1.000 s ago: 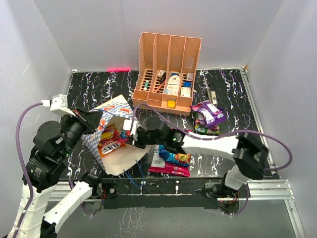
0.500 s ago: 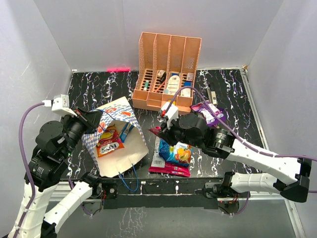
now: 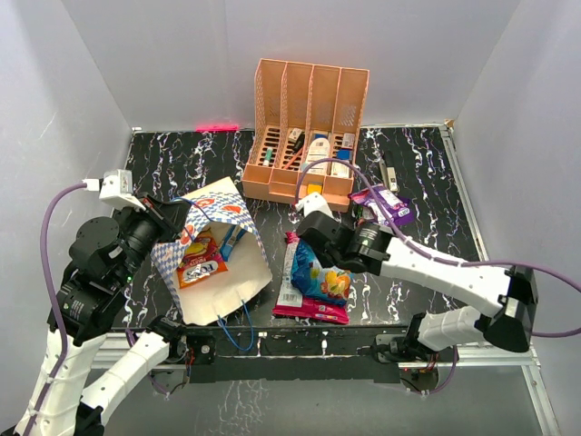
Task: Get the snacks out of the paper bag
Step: Place the snack at the center of the board.
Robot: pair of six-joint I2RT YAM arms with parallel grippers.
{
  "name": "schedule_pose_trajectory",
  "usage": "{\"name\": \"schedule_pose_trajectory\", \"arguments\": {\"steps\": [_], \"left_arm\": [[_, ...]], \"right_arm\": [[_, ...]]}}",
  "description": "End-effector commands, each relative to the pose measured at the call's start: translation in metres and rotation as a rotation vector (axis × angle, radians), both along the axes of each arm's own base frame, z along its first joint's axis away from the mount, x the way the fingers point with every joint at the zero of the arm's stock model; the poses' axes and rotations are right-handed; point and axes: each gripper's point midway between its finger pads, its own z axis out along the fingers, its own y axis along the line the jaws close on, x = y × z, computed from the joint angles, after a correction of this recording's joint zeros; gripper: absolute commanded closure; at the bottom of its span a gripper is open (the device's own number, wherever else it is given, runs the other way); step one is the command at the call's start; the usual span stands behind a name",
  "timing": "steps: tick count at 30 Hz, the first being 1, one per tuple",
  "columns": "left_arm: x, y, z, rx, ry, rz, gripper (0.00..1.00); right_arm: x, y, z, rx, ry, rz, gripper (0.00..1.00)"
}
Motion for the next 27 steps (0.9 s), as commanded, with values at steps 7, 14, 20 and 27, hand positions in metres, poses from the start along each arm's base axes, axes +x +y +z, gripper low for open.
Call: {"name": "schedule_pose_trajectory", "arguments": {"steps": [7, 14, 20, 27], "left_arm": [[-0.003, 0.008, 0.009, 0.003, -0.039, 0.027, 1.00], [-0.006, 0.012, 0.010, 0.024, -0.041, 0.039, 1.00], [-0.006, 0.011, 0.008, 0.020, -0.041, 0.032, 1.00], [-0.006, 0.012, 0.007, 0.026, -0.039, 0.035, 1.00]], "right_arm": [[0.035, 0.018, -0.002, -0.100, -0.073, -0.098, 0.89], [0.025, 0.034, -0.032, -0.162, -0.007, -0.046, 0.80], [0.016, 0.054, -0.042, -0.092, 0.053, 0.008, 0.67], [0.007, 0.062, -0.030, -0.019, 0.080, 0.053, 0.45]]}}
